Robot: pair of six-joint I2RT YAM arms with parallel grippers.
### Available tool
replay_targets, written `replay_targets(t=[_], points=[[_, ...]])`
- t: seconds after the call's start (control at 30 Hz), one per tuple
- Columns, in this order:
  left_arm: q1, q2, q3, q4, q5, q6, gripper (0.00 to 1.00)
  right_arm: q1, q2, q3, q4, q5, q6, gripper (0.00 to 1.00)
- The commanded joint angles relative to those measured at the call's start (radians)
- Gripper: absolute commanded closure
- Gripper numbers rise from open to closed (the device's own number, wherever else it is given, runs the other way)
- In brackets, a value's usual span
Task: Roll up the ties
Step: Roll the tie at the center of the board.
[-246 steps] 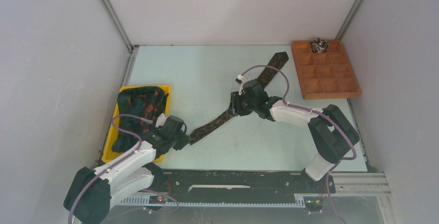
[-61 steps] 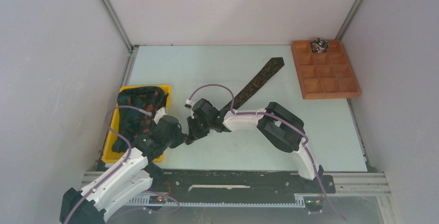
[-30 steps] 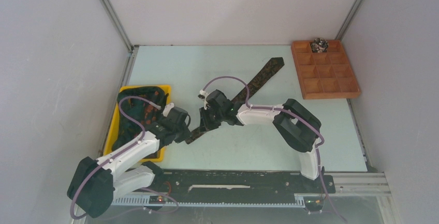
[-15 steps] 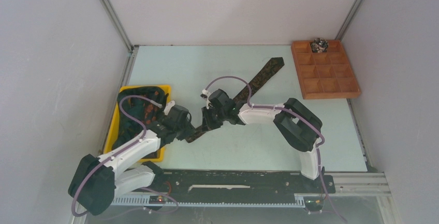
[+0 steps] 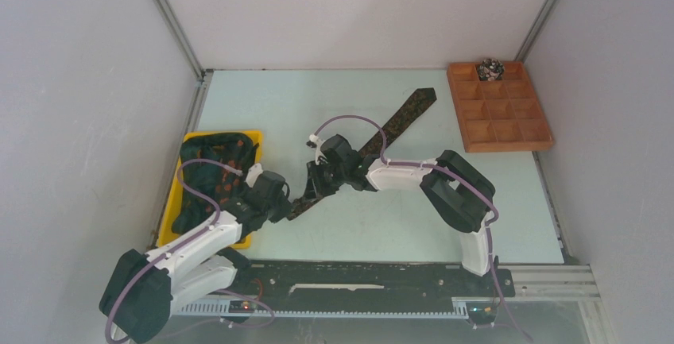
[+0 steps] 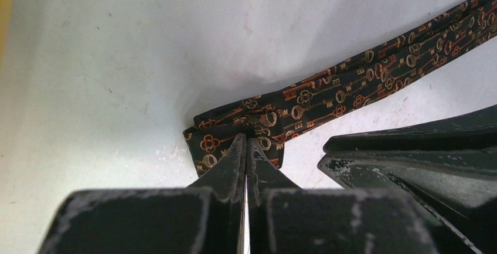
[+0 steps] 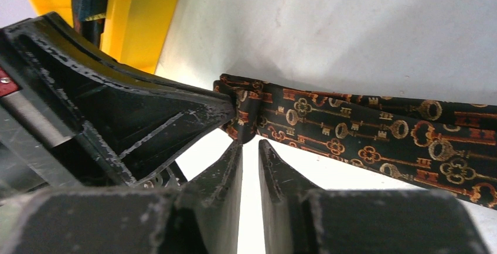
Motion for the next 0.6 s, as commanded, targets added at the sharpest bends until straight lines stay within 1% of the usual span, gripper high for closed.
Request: replay_targets(t=[0.0, 0.03, 0.13, 0.2, 0.33, 0.57], points=[[-0.005, -0.022, -0.018, 0.042, -0.022, -0.010, 1.00, 0.000, -0.036, 0.001, 0.070, -0.029, 0.016, 0.77], [-0.005, -0.024, -0.021, 0.047, -0.022, -0.009, 1.00, 0.001, -0.032, 0.001, 0.076, -0.032, 0.017, 0.74], [-0.004, -0.029, -0.029, 0.055, -0.023, -0.011, 1.00, 0.007, -0.017, 0.002, 0.095, -0.040, 0.020, 0.62], [-0.004, -0.032, -0.032, 0.056, -0.023, -0.011, 1.00, 0.010, -0.007, 0.003, 0.101, -0.039, 0.021, 0.58], [-0.004, -0.036, -0.036, 0.060, -0.023, -0.007, 1.00, 0.018, 0.028, 0.033, 0.081, -0.041, 0.012, 0.56], [-0.004, -0.047, -0.044, 0.063, -0.022, -0.003, 1.00, 0.042, 0.075, 0.075, 0.054, -0.035, 0.007, 0.60]])
